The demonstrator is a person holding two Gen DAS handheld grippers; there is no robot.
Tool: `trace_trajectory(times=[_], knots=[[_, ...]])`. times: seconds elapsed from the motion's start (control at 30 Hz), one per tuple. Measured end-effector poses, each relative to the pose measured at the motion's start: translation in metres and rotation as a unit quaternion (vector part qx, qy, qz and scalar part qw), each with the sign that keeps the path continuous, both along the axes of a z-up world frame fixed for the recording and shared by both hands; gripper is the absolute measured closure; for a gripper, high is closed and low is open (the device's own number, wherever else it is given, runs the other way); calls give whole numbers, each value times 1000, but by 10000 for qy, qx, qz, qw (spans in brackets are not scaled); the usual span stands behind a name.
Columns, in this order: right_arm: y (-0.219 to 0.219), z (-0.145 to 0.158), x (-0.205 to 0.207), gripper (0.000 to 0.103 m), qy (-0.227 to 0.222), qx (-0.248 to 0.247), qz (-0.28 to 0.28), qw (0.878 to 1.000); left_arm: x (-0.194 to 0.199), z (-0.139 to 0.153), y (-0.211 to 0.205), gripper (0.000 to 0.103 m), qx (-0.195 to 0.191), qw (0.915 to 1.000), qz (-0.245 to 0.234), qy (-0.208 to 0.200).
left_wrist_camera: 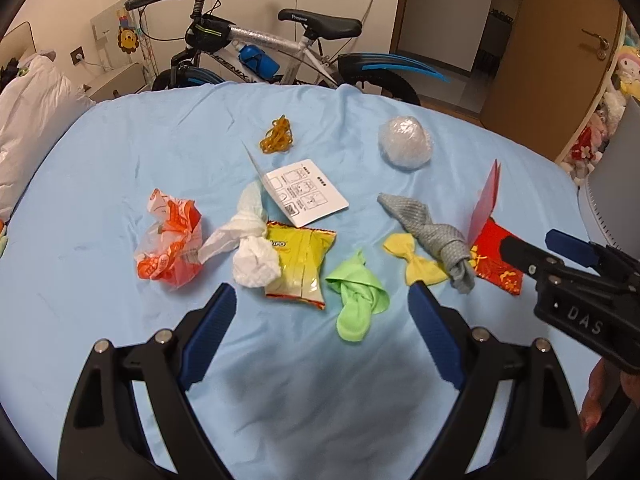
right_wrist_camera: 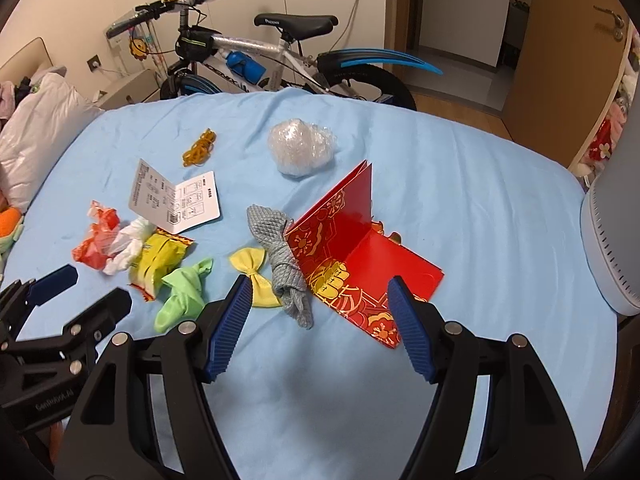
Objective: Collect trash
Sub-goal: 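Grasp the green cloth with the left tool while the right tool grasps the red envelope, then carry the green cloth with the left tool while the right tool carries the red envelope to the bin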
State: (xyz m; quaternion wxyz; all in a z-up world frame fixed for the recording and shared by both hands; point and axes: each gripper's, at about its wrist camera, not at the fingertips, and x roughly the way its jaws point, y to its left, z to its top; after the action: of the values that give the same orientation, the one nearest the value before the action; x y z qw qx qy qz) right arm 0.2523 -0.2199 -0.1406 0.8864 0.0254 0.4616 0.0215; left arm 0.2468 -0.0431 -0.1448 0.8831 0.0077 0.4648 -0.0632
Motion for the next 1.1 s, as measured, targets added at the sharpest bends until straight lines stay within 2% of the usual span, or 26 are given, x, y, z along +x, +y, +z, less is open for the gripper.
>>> trace_trajectory(times=[0.2, 0.5, 0.57, 0.7, 0.73, 0.8, 0.87, 0.93, 1.1], knots=[[4, -16, 18, 36, 45, -22, -118, 9999, 9, -18, 2, 15, -190, 9997, 4, 184], [3, -34, 39, 37, 147, -111, -168, 9997, 17, -43, -20, 16, -47, 9992, -230, 329], [0, -38, 41, 42, 179, -102, -195, 9996, 19, -49, -24, 18, -24, 9990, -263, 351], [-7, -47, 47, 52, 289, -41, -236, 9993, 23, -64, -32, 44, 120, 9981, -351, 501], [-7, -48, 47, 58, 302, -18, -218, 9993, 24, -68, -32, 51, 119, 9977, -356, 558], [-7, -50, 47, 66, 312, -28, -162, 9994, 26, -75, -32, 60, 86, 9970, -379, 667], [-5, -50, 48, 81, 311, -45, -96, 9995, 25, -76, -33, 63, 95, 9972, -400, 631], [-3, -51, 49, 85, 312, -70, -50, 9995, 25, -75, -33, 77, 43, 9973, -440, 588], [-3, -48, 46, 91, 255, -48, -15, 9997, 25, -73, -31, 84, -147, 9972, -467, 563]])
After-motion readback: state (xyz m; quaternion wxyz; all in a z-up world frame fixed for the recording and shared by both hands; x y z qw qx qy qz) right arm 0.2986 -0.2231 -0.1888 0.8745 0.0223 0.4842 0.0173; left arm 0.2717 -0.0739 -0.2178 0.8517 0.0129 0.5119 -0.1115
